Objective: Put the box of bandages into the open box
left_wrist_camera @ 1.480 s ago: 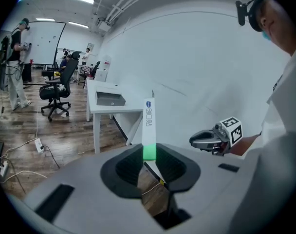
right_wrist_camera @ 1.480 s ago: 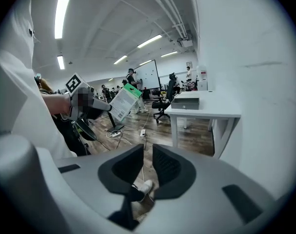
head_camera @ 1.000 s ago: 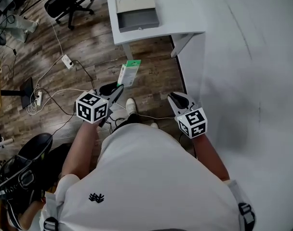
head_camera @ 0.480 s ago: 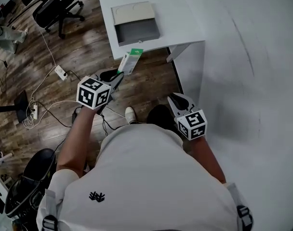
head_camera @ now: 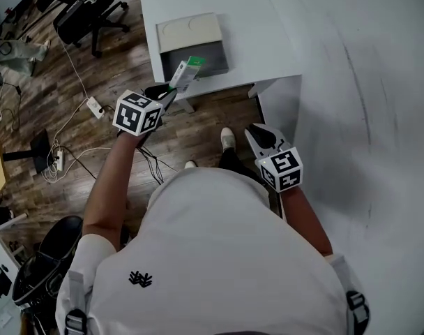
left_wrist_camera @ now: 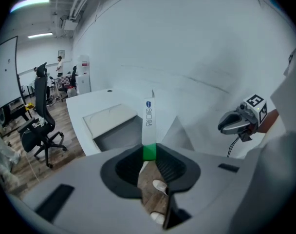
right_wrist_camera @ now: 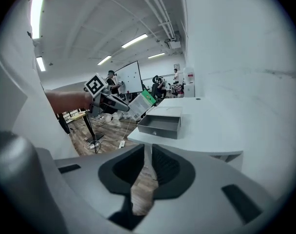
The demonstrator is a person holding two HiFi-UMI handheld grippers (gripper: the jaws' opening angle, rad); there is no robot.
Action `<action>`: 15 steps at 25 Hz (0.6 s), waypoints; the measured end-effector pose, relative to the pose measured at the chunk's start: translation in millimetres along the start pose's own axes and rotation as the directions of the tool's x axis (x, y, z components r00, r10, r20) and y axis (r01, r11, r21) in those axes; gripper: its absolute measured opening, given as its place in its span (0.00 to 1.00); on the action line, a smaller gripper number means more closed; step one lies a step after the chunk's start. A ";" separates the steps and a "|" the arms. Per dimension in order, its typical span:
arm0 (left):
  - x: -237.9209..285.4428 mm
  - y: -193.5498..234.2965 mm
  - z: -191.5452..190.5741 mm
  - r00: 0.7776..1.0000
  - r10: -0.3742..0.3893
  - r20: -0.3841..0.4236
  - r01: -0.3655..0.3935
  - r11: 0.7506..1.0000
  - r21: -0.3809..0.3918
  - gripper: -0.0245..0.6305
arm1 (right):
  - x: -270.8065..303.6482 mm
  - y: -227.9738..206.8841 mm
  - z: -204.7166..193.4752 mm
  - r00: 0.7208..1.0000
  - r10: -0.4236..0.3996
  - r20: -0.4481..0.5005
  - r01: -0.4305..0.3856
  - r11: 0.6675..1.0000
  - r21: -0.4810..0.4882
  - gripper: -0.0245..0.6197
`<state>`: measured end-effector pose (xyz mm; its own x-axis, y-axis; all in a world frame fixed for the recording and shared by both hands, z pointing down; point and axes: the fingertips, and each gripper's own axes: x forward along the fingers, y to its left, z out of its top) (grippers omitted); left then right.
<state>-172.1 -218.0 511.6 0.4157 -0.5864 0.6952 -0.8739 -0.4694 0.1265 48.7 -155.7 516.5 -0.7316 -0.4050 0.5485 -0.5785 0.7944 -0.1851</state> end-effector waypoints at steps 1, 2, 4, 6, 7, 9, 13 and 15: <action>8.2 4.6 4.7 1.000 0.012 -0.018 -0.012 1.000 0.009 0.16 | 2.8 -11.4 5.4 1.000 0.007 0.008 -0.007 1.000 -0.004 0.12; 16.3 9.4 8.5 0.999 0.024 -0.038 -0.024 1.000 0.021 0.16 | 5.7 -22.1 10.0 1.000 0.013 0.015 -0.013 1.000 -0.005 0.12; 32.3 19.6 13.6 0.996 0.048 -0.077 -0.045 0.998 0.043 0.16 | 11.5 -41.4 17.4 0.999 0.024 0.025 -0.024 1.000 -0.006 0.12; 48.5 30.0 16.8 0.992 0.067 -0.109 -0.062 0.997 0.053 0.16 | 17.4 -58.9 22.7 0.999 0.034 0.030 -0.034 0.999 -0.004 0.12; 56.8 34.8 17.5 0.989 0.078 -0.127 -0.070 0.996 0.060 0.16 | 20.0 -67.0 24.1 0.999 0.040 0.032 -0.040 0.999 -0.001 0.12; 74.0 42.2 17.3 0.981 0.097 -0.166 -0.084 0.993 0.084 0.16 | 23.4 -82.3 24.9 0.998 0.052 0.036 -0.053 0.999 0.009 0.12; 102.1 50.3 15.8 0.965 0.119 -0.233 -0.093 0.989 0.117 0.16 | 24.3 -107.2 23.1 0.997 0.070 0.031 -0.071 0.997 0.018 0.12; 112.8 55.1 15.1 0.956 0.132 -0.261 -0.101 0.987 0.129 0.16 | 24.3 -118.5 23.2 0.997 0.075 0.026 -0.075 0.997 0.018 0.12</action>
<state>-169.5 -320.0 586.2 0.2166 -0.4506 0.8661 -0.8715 -0.4891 -0.0365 91.1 -270.2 532.9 -0.7818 -0.3561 0.5118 -0.5284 0.8141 -0.2408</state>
